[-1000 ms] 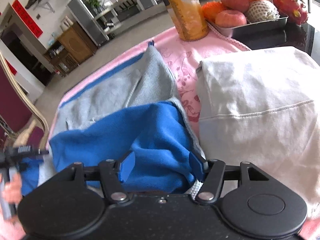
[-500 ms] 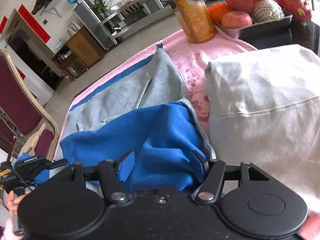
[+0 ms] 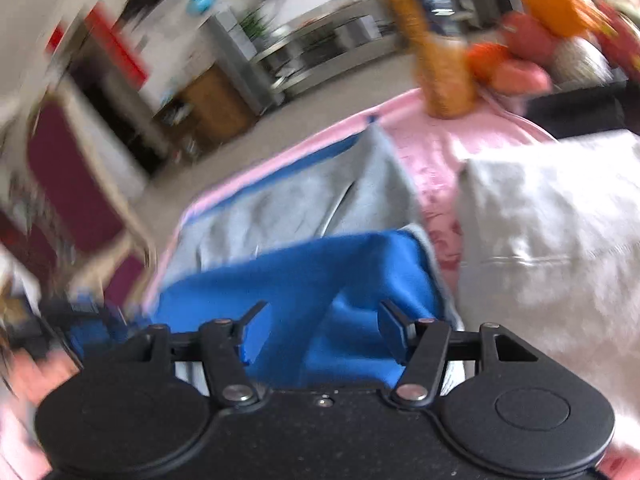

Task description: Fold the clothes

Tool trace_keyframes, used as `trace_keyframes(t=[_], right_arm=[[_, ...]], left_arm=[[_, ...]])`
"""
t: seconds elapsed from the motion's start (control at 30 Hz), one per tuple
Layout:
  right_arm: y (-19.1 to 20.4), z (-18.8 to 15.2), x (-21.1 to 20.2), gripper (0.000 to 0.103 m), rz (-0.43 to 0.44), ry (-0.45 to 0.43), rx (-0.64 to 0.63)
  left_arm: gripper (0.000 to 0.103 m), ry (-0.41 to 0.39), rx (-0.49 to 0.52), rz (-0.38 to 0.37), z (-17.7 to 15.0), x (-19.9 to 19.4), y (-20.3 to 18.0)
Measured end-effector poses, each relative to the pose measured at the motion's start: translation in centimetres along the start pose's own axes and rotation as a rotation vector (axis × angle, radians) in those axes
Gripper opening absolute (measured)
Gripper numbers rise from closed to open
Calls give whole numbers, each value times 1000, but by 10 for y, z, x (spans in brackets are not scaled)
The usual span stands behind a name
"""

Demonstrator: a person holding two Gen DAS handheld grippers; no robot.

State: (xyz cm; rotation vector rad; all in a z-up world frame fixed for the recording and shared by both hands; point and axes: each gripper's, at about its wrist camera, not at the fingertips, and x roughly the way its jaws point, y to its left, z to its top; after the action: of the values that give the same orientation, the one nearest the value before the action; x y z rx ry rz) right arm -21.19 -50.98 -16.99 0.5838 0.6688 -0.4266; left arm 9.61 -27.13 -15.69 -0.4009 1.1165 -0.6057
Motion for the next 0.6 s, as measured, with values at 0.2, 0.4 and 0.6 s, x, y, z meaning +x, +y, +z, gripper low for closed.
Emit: trace_keyframes(t=[0.2,0.4,0.6], right_arm=[[51,-35,21,56,-223,111,-501],[30,-42,23,57,-300,192,-526],[11,-33,8,62,-186,217,-373]], left_arm=[[0,-75,39,24,-5,-43,-7],[1,-125,179,139,-30,-57,6],[12,-39,312,376,-66,-21,33]])
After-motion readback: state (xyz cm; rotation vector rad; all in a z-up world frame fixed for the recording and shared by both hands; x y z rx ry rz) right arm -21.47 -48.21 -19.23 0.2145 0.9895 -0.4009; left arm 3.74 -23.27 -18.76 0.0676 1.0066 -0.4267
